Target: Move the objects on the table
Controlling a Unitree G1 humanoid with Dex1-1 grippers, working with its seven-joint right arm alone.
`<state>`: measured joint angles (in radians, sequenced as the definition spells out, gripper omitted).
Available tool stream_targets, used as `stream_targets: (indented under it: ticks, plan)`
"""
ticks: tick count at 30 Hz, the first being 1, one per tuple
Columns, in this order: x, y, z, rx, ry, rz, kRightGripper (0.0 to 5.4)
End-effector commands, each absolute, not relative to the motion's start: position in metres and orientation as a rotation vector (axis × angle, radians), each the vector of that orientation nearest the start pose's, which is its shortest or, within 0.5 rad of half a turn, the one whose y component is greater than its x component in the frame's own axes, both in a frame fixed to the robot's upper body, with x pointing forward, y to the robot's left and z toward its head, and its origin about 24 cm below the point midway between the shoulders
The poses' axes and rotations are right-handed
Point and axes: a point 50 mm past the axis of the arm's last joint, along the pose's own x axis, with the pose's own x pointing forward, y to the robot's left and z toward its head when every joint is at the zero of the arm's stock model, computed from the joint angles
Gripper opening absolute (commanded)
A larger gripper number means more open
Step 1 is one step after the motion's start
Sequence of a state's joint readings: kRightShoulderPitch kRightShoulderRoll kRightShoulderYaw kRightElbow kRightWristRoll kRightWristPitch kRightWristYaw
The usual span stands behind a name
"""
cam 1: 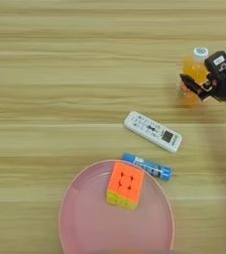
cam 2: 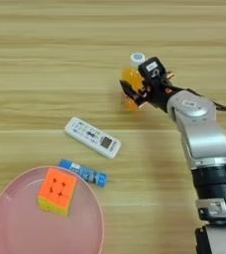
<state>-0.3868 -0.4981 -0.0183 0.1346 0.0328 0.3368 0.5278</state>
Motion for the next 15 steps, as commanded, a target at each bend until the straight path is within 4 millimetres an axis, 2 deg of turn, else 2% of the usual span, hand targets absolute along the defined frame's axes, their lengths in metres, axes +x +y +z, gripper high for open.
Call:
stream_targets:
  ticks: [1, 13, 15]
  plan:
    - [0.331, -0.220, 0.152, -0.471, 0.000, 0.366, 3.54]
    - [0.335, -0.224, 0.143, -0.443, 0.021, 0.363, 3.54]
    - [0.335, -0.225, 0.142, -0.442, 0.021, 0.364, 3.93]
